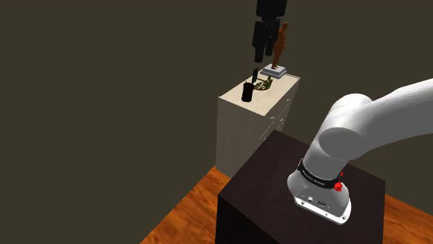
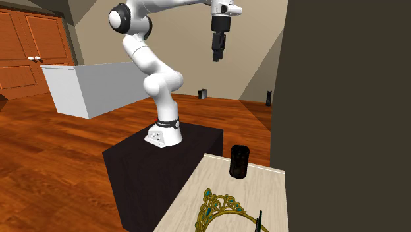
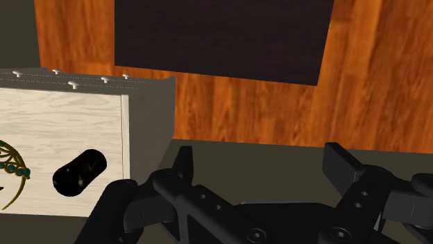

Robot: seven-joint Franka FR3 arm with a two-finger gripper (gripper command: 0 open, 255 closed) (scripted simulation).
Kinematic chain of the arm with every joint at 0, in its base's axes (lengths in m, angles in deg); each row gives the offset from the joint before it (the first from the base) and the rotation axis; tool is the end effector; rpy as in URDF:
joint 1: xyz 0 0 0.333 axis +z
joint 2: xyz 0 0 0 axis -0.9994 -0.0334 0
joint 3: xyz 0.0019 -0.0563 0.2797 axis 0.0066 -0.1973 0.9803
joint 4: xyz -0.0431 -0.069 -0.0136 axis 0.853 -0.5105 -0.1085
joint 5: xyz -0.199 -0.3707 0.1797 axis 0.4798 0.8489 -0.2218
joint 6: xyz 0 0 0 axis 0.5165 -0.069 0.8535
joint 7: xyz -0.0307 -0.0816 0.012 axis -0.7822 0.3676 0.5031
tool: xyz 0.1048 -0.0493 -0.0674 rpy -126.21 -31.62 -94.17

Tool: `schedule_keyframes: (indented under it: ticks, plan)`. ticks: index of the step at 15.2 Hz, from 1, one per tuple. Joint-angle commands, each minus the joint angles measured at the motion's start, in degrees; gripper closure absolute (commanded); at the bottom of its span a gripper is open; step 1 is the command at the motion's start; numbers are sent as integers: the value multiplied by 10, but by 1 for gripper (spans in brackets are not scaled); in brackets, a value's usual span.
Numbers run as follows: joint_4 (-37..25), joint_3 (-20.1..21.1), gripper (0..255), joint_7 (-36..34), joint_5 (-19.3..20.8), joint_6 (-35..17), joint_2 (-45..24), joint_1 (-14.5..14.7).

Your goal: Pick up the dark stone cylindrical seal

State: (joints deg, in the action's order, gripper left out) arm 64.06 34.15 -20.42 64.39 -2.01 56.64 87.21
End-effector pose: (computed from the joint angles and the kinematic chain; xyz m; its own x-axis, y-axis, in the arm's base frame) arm 0.3768 0.0081 0.5630 0.9879 0.1384 -0.0703 0.1348 -0.9894 -0.0537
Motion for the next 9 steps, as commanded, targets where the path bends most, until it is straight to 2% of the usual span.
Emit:
schedule_keyframes:
  ticks: [1,9]
  plan:
    - [0,0,0,0,0,0,0,0]
    - [60,-64,0,73,49,-132,-59,-25]
